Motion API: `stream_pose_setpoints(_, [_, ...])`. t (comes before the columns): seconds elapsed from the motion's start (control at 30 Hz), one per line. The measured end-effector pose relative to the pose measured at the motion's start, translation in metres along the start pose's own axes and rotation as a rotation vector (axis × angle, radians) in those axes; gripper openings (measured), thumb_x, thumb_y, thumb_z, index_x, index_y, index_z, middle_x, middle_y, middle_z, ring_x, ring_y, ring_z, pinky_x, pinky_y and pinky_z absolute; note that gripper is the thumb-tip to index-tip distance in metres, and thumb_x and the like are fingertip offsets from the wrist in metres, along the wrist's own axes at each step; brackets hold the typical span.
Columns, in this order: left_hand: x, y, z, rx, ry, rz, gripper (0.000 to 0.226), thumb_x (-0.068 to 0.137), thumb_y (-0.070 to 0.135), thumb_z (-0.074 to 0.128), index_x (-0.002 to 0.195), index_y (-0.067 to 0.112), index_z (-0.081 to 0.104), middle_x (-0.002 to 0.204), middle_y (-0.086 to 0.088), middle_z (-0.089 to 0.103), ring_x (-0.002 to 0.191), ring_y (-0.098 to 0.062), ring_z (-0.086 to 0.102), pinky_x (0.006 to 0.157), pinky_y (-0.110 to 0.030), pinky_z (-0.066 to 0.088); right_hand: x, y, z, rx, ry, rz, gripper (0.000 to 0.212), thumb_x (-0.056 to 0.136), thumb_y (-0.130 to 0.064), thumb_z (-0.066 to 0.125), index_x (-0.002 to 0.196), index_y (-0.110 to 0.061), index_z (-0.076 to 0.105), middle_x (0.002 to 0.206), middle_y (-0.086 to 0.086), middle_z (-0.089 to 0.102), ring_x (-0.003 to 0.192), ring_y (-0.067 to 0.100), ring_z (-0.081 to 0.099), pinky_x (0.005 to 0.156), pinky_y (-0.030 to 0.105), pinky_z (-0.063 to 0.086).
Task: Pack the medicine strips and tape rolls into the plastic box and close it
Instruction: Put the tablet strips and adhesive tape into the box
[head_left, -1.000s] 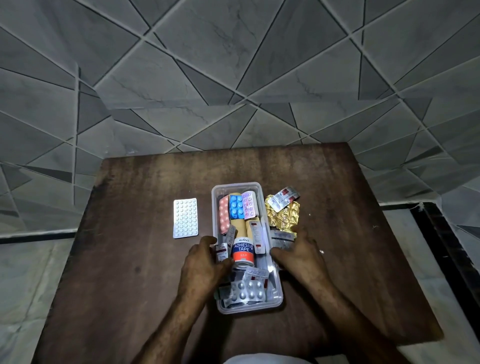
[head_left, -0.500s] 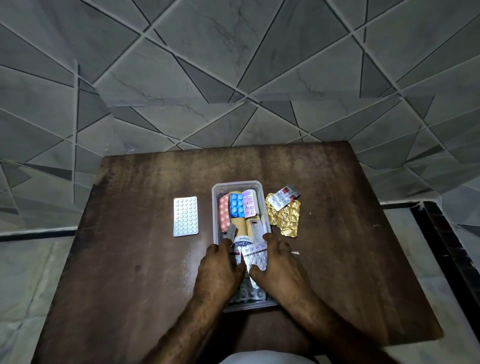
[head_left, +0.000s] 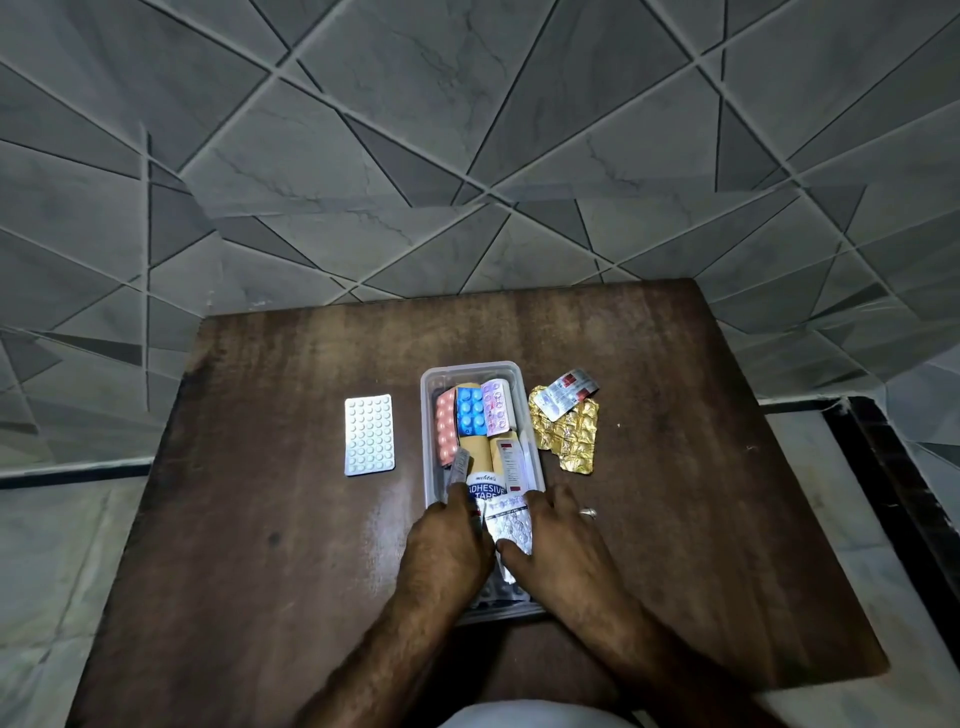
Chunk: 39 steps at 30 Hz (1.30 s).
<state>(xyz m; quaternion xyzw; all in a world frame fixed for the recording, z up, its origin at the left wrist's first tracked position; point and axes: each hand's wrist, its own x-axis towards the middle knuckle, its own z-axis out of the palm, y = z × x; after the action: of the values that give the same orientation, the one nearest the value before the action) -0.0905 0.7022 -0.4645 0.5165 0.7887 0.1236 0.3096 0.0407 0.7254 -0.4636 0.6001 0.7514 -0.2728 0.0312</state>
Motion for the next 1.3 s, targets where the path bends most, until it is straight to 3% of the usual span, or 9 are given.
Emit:
stream_pose_setpoints(0.33, [-0.001,0.004,0.003,0.025,-0.033,-0.038,0.042,0.088,0.03,0.062,0.126,0.018,0.05,0.114,-0.005,0.07,0.1,-0.024,0.068,0.082,-0.029,0.052,-0.001,0.003,0.005,-0.033,-0.001,-0.021,0.058,0.084,-0.045,0.056,0.132,-0.016,0.045,0.135,0.008,0.038,0.113,0.03,0.053,0.095,0.037,0.045])
stream_pose_setpoints(0.47, [0.0,0.002,-0.005,0.012,-0.009,-0.014,0.04,0.09,0.03,0.06,0.126,0.016,0.052,0.116,-0.006,0.07,0.103,-0.024,0.066,0.076,-0.024,0.045,0.0,0.004,0.005,-0.023,0.015,-0.024,0.053,0.084,-0.043,0.059,0.129,-0.017,0.049,0.131,0.006,0.039,0.109,0.029,0.056,0.093,0.038,0.048])
stream_pose_setpoints(0.6, [0.003,-0.001,-0.013,0.008,-0.009,-0.014,0.043,0.09,0.034,0.059,0.129,0.017,0.052,0.116,-0.006,0.069,0.105,-0.025,0.065,0.081,-0.028,0.047,0.002,0.005,0.005,-0.059,0.045,-0.051,0.048,0.082,-0.044,0.059,0.122,-0.019,0.051,0.127,0.005,0.041,0.106,0.029,0.057,0.089,0.04,0.049])
stream_pose_setpoints(0.7, [0.008,-0.006,-0.018,-0.031,-0.012,-0.038,0.041,0.088,0.036,0.062,0.123,0.018,0.055,0.113,-0.006,0.07,0.102,-0.025,0.066,0.075,-0.024,0.044,0.003,0.004,0.005,-0.085,0.073,-0.062,0.047,0.081,-0.048,0.059,0.118,-0.02,0.054,0.126,0.004,0.043,0.104,0.029,0.058,0.085,0.041,0.052])
stream_pose_setpoints(0.87, [0.015,-0.011,-0.021,-0.042,-0.047,-0.072,0.043,0.085,0.035,0.066,0.124,0.02,0.056,0.116,-0.005,0.07,0.104,-0.024,0.066,0.082,-0.028,0.05,0.005,0.0,0.004,-0.084,0.091,-0.067,0.045,0.081,-0.051,0.059,0.114,-0.022,0.057,0.126,0.002,0.045,0.105,0.027,0.057,0.085,0.04,0.051])
stream_pose_setpoints(1.1, [0.02,-0.016,-0.017,-0.109,-0.077,-0.085,0.039,0.083,0.032,0.069,0.119,0.019,0.061,0.112,-0.004,0.072,0.095,-0.021,0.069,0.082,-0.033,0.058,0.014,0.007,-0.003,0.126,0.006,0.001,0.029,0.085,-0.033,0.062,0.111,-0.021,0.058,0.114,0.003,0.062,0.102,0.021,0.061,0.087,0.032,0.047])
stream_pose_setpoints(1.3, [0.024,-0.018,-0.011,-0.089,-0.109,-0.046,0.038,0.083,0.032,0.069,0.119,0.021,0.062,0.112,-0.001,0.072,0.094,-0.016,0.069,0.082,-0.03,0.057,0.019,0.002,-0.005,0.165,-0.152,0.035,0.026,0.088,-0.028,0.061,0.113,-0.022,0.062,0.115,0.001,0.068,0.098,0.016,0.066,0.083,0.028,0.055])
